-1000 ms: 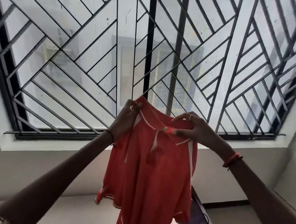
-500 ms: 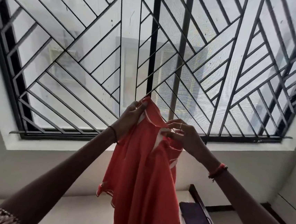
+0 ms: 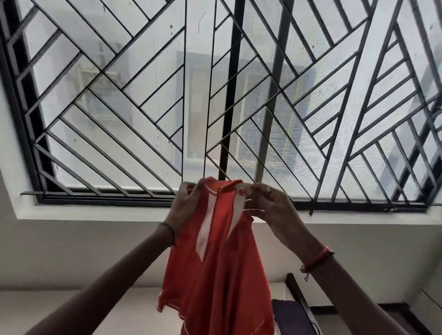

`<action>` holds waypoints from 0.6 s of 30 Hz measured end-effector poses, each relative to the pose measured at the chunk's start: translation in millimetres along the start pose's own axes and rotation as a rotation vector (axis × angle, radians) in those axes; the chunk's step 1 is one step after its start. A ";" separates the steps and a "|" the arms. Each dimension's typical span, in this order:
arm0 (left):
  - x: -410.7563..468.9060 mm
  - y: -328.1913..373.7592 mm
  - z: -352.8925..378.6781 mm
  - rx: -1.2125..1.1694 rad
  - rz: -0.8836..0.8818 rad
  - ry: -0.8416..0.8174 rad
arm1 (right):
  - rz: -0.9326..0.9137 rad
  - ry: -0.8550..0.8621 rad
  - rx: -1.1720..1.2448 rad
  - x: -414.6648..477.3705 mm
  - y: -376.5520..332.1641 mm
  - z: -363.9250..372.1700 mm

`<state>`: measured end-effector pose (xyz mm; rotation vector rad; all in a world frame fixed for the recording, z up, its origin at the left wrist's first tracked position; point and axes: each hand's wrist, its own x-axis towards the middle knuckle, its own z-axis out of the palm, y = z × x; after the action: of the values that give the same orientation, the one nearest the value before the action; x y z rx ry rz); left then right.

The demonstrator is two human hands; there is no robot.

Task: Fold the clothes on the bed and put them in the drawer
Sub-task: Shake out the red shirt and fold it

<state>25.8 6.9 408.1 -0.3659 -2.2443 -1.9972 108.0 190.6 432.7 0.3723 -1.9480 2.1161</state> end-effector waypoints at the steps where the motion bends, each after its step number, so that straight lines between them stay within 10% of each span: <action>1: -7.4 -8.6 0.6 -0.003 0.039 0.081 | 0.006 0.013 0.005 0.8 1.2 0.0; 6: -49.5 -19.1 12.2 0.026 0.240 0.070 | 0.039 0.030 0.019 -0.5 6.7 3.3; 18: -64.5 4.6 30.1 -0.244 0.040 -0.135 | 0.060 -0.007 0.002 -11.3 12.4 4.5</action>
<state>91.3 30.5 392.9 -0.5806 -2.0477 -2.2951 114.5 185.1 417.6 0.3260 -1.9854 2.1565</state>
